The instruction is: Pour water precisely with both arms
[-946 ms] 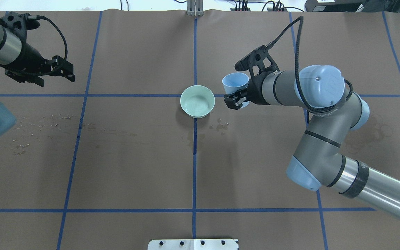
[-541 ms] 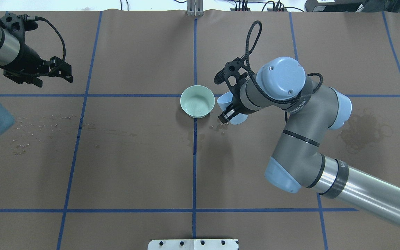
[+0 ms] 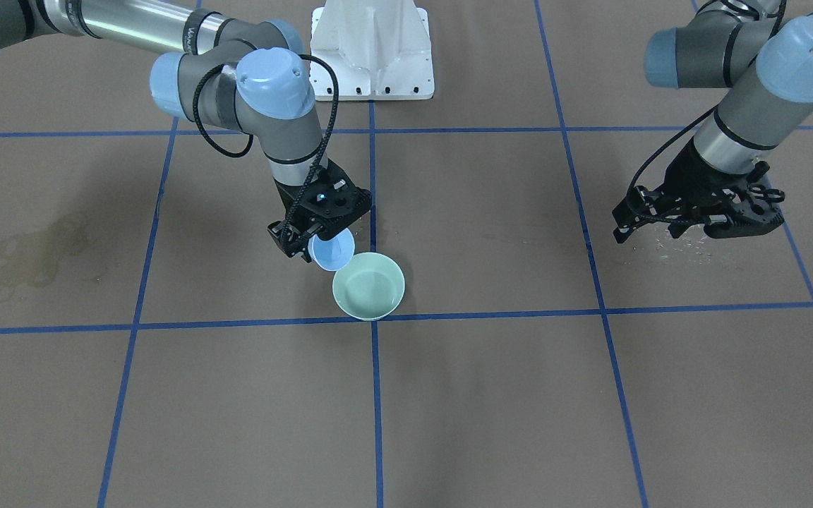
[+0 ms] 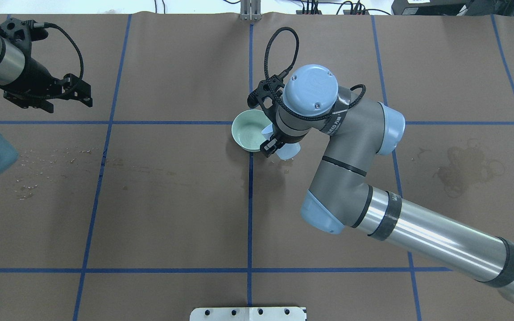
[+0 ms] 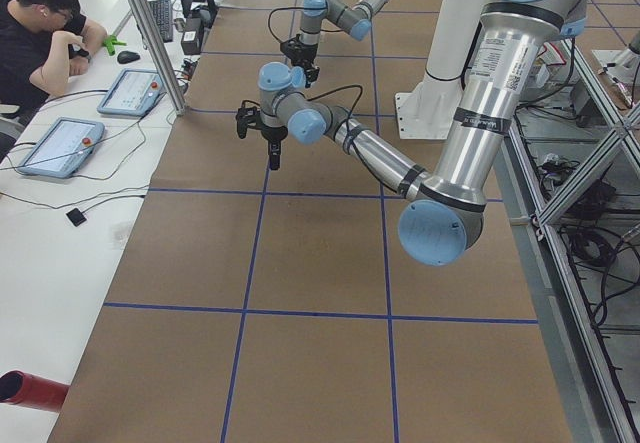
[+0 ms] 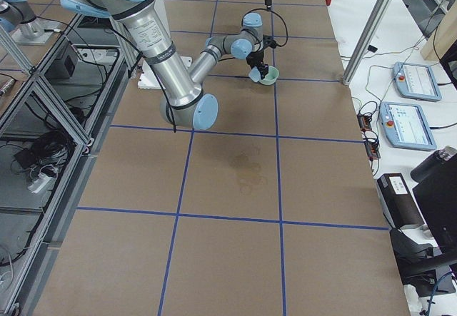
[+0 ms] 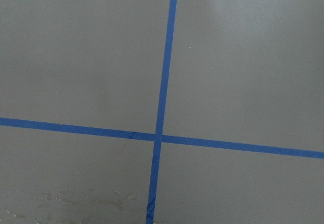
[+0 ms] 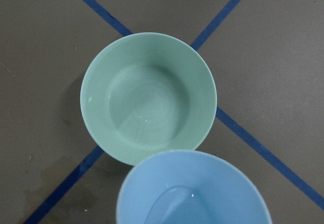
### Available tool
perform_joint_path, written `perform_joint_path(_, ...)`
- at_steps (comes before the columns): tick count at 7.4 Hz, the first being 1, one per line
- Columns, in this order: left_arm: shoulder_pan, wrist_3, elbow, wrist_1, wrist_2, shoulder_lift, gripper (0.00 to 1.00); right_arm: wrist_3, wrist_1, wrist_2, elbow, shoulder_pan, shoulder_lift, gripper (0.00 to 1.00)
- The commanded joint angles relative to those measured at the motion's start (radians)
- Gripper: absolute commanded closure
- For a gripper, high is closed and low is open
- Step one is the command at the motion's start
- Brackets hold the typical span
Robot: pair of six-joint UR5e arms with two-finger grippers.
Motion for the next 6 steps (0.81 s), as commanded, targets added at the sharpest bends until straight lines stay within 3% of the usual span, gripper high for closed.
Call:
perform_joint_path(1, 0.0, 0.0, 0.001, 0.0, 0.001, 0.0, 0.0, -0.002, -0.113, 0.031, -0.141, -0.001, 0.149, 1.0)
perform_joint_path(3, 0.0, 0.0, 0.0, 0.0, 0.001, 0.0, 0.0, -0.038, -0.21, 0.024, -0.211, -0.013, 0.202, 1.0)
perform_joint_path(6, -0.002, 0.002, -0.005, 0.0, -0.001, 0.0, 0.0, -0.098, -0.363, 0.011, -0.24, -0.015, 0.239, 1.0)
